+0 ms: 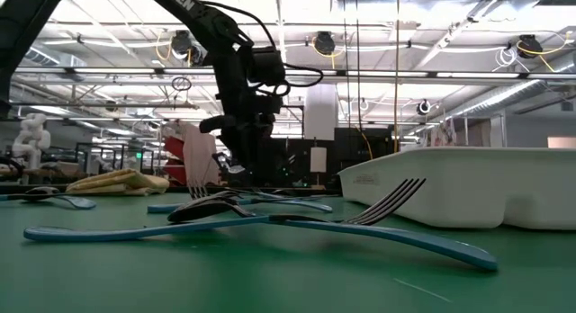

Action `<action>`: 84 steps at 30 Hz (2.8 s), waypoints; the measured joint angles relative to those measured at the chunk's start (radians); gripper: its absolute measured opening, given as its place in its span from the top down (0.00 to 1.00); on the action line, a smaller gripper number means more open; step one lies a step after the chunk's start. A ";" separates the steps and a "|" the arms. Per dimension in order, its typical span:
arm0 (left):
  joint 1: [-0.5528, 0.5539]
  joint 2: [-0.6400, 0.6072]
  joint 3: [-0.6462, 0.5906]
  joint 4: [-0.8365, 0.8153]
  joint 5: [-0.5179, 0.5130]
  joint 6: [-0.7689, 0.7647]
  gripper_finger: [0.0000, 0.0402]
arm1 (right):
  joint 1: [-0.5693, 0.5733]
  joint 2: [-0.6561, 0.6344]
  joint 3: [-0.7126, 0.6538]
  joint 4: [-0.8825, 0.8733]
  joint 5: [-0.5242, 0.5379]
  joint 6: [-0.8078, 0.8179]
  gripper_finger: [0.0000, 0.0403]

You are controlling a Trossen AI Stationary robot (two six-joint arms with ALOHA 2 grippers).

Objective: Sort silverware
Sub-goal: Put the top blue knife into the tray

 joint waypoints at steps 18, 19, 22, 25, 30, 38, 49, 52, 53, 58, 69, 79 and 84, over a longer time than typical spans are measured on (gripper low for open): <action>0.020 0.010 -0.088 0.026 0.030 0.096 0.52 | 0.000 0.000 0.000 0.000 0.004 -0.001 0.45; 0.021 0.010 -0.090 0.032 0.030 0.106 0.52 | 0.000 0.000 0.000 0.000 0.004 -0.002 0.46; 0.022 0.016 -0.092 0.056 0.040 0.121 0.52 | 0.000 0.000 0.000 0.000 0.004 -0.005 0.46; 0.022 0.032 -0.092 0.077 0.049 0.124 0.52 | 0.000 0.000 0.000 0.000 0.003 -0.005 0.46; 0.023 0.072 -0.092 0.093 0.049 0.162 0.52 | 0.000 0.000 0.000 0.000 0.002 -0.004 0.46; 0.034 0.124 -0.087 0.108 0.050 0.234 0.52 | 0.000 0.000 0.000 0.000 -0.001 0.000 0.46; 0.039 0.129 -0.089 0.120 0.009 0.272 0.83 | 0.000 0.000 0.000 0.000 -0.001 0.016 0.46; 0.039 0.130 -0.086 0.132 -0.029 0.255 0.98 | 0.000 0.000 0.000 0.000 -0.001 0.018 0.46; 0.039 0.131 -0.080 0.124 -0.046 0.247 0.99 | 0.000 0.000 0.000 0.000 -0.001 0.019 0.46; 0.043 0.136 -0.034 0.036 -0.099 0.217 0.99 | 0.000 0.000 0.000 0.000 0.003 0.026 0.46; -0.016 0.067 0.154 -0.144 -0.164 0.140 0.99 | 0.007 0.000 0.000 0.000 0.054 0.035 0.46; -0.195 0.003 0.187 0.091 -0.109 0.245 1.00 | 0.020 -0.004 0.009 0.000 0.135 0.041 0.46; -0.325 0.040 0.188 0.237 -0.100 0.352 1.00 | 0.024 -0.051 0.039 -0.002 0.230 -0.002 0.46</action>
